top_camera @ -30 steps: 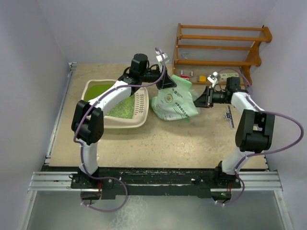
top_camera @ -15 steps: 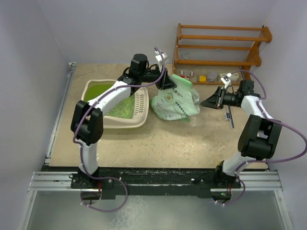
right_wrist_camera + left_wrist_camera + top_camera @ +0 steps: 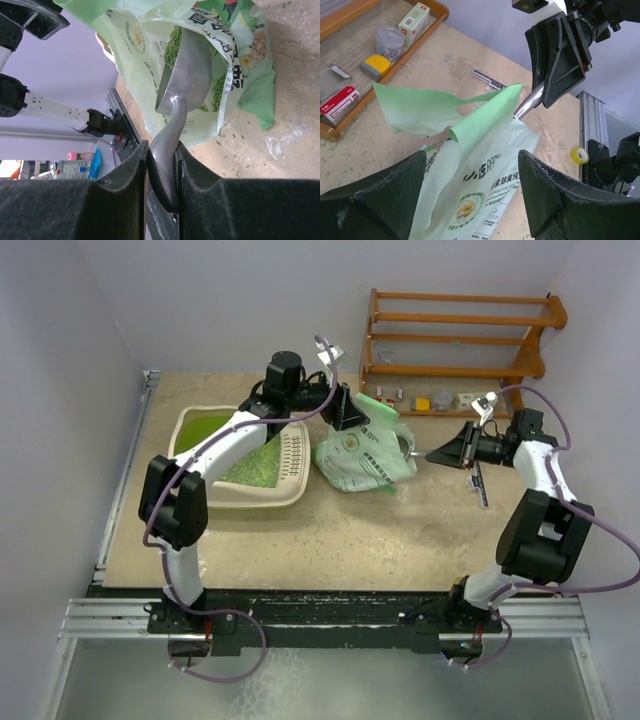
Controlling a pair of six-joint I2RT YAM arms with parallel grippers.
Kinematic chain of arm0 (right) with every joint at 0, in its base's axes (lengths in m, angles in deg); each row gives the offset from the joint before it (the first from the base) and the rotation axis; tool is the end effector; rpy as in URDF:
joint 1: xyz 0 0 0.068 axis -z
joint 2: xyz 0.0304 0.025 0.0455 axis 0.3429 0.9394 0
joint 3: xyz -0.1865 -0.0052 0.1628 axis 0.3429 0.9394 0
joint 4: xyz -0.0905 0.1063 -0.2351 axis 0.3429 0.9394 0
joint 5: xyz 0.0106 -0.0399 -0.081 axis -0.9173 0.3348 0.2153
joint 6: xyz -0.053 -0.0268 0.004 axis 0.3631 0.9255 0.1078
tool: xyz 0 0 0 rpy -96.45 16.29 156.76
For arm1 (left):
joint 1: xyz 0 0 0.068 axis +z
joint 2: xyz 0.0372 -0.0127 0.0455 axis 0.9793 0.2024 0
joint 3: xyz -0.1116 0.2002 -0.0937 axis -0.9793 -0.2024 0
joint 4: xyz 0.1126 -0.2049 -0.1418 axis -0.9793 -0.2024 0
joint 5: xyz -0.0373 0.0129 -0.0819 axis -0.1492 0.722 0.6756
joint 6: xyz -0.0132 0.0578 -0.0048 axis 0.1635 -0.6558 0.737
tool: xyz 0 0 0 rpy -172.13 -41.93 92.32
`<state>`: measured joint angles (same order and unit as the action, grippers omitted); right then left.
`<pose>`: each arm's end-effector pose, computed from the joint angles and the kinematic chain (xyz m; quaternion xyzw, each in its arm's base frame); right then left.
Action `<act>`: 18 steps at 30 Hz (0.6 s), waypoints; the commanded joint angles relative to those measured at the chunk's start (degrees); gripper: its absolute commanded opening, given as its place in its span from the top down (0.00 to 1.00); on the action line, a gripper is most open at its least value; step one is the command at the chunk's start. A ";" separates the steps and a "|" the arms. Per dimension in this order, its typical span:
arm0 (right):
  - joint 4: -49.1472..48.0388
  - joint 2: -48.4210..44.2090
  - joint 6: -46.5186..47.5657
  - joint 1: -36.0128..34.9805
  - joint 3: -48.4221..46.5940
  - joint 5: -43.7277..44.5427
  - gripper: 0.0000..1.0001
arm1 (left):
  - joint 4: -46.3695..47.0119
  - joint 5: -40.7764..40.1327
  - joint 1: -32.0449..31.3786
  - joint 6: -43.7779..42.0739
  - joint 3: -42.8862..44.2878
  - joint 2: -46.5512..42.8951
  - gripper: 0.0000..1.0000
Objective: Fill the litter box with clean litter
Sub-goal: 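Scoop the cat litter from the cat litter bag.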
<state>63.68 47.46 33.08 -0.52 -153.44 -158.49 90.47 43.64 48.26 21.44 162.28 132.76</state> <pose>0.3201 -0.0688 0.2252 -0.0527 0.7815 0.5325 0.3209 0.3879 -0.2603 0.3017 0.3359 0.6808 -0.4965 0.4210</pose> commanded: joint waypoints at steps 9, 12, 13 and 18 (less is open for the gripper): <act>35.48 5.41 30.79 7.34 -15.13 -9.75 1.00 | -1.62 -3.38 0.66 0.01 0.93 -6.56 0.25; 54.77 8.84 48.69 10.03 -17.22 -11.09 1.00 | -2.52 -4.26 0.84 -0.54 1.08 -7.79 0.24; 54.76 8.53 49.28 10.86 -16.87 -10.66 1.00 | -2.72 -4.38 0.87 -0.70 1.10 -8.34 0.24; 54.76 7.09 48.25 12.73 -16.56 -11.13 1.00 | -5.19 -5.35 1.13 -2.29 2.05 -10.91 0.22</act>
<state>110.37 57.43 75.79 11.30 -168.91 -164.26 85.92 39.51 48.85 20.89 162.13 126.95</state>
